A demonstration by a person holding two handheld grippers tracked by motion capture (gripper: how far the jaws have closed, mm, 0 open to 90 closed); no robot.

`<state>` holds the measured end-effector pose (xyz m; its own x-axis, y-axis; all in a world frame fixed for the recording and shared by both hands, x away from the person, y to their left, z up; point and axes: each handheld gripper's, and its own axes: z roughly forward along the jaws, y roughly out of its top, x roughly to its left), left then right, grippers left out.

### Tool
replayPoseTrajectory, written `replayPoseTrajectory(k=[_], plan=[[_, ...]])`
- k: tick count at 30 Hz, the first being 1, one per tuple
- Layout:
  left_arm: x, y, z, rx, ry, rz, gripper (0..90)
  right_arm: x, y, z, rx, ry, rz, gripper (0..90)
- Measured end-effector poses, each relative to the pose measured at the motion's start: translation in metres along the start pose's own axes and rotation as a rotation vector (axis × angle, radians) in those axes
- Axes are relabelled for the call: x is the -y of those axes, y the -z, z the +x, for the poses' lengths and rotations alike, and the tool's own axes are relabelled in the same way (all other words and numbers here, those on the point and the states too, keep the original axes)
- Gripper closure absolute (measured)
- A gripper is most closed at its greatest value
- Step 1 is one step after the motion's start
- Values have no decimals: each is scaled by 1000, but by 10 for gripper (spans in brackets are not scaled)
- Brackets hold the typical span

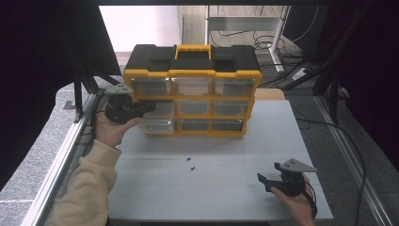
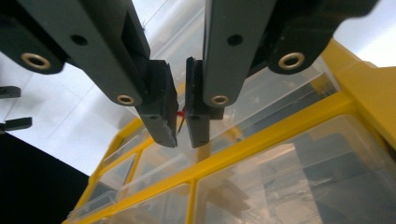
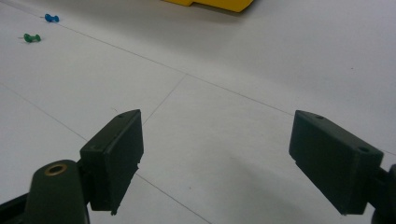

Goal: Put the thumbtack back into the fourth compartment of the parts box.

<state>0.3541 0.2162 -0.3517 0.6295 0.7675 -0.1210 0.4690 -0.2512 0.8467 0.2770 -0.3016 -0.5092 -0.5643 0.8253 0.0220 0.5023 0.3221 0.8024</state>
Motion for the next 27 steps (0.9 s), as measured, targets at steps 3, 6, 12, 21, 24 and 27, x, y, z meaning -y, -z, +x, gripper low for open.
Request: replayPoseTrajectory(k=[3,6,12,21,24,27], plan=[[1,-3,2,-12,7,5,820,0,0,0,0,1,0,179],[2,-5,4,-29,11,3,796,0,0,0,0,0,1,179],[4,-2,-3,7,5,-28,407,0,0,-1,1,-1,2,179],[8,10,-24,67,-25,-63,297,0,0,0,1,1,4,178],[12,13,-33,91,-35,-67,284,0,0,0,1,2,4,178],[15,14,-39,118,-40,-67,283,0,0,0,2,2,5,178]])
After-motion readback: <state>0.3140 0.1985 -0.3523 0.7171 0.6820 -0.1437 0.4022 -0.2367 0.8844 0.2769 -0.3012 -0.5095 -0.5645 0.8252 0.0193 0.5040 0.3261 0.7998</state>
